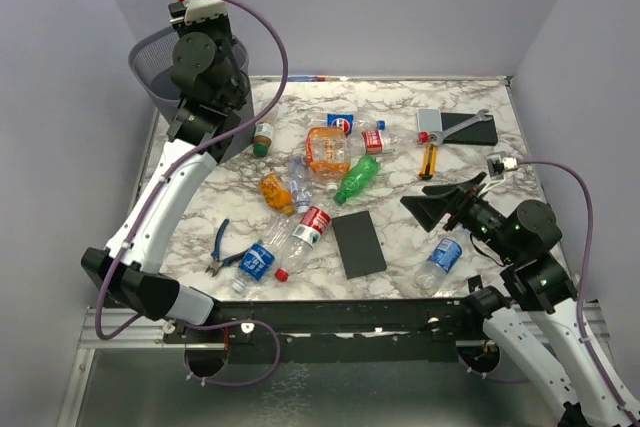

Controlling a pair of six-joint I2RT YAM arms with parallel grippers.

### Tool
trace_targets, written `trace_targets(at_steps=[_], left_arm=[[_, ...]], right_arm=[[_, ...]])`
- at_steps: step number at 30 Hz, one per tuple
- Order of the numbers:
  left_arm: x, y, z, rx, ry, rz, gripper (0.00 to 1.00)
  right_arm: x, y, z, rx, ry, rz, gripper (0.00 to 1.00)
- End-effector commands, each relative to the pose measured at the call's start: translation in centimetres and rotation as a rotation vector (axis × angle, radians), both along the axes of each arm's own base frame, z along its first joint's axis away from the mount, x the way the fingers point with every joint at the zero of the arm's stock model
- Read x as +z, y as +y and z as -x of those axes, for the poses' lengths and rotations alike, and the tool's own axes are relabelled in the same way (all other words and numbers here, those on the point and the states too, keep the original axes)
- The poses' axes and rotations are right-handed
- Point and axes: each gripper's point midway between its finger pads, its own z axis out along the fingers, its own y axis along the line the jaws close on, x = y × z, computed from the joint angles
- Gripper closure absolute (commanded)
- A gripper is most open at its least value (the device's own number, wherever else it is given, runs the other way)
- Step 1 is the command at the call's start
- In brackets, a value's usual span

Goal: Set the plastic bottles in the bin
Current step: Place the plastic bottle in the trash bin.

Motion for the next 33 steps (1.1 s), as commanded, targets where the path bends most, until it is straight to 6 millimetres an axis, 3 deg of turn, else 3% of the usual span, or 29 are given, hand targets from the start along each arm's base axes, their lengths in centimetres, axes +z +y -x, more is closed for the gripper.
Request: trace_targets(at_steps=[1,4,11,19,24,30,32,33], left_arm=[[0.2,5.6,0.3,0.226,-0.104,0.085,1.00],[-0.8,6.6,-0.5,0.254,-0.147,0.110,1.00],[-3.4,6.2,-2.8,0.220,-0.180,0.125,1.00],[-9.2,7.4,-6.7,0.163,-0.064,0.195,1.00],[-13.2,8.2,-9.1,0.106,0.059,0.251,1.00],[-16.5,8.0,-9.7,0.058,0.150,0.281,1.00],[-17.1,7.7,-9.6,0.041,0.168,0.273,0.91],[-17.1,7.6,-9.5,0.033,0.175,0.267,0.82]], right_arm=[[-1.7,-0.4,0.4,-0.015,0.028,0.021,0.00],[-2.7,-0.9,0.3,-0.044,0.053,0.023,0.00],[-4.5,-1.3,0.2,-0.071,0.070,0.040,0.00],[-4.3,-0.9,0.5,-0.059,0.103,-0.030,0.00],[-5.3,0.2,0.8,0.029,0.134,0.039,0.00],[-5.6,0.2,0.8,0.037,0.126,0.081,0.00],[-5.8,-0.2,0.6,0.008,0.130,0.088,0.00],[-5.9,-0.4,0.5,-0.007,0.137,0.091,0.00]])
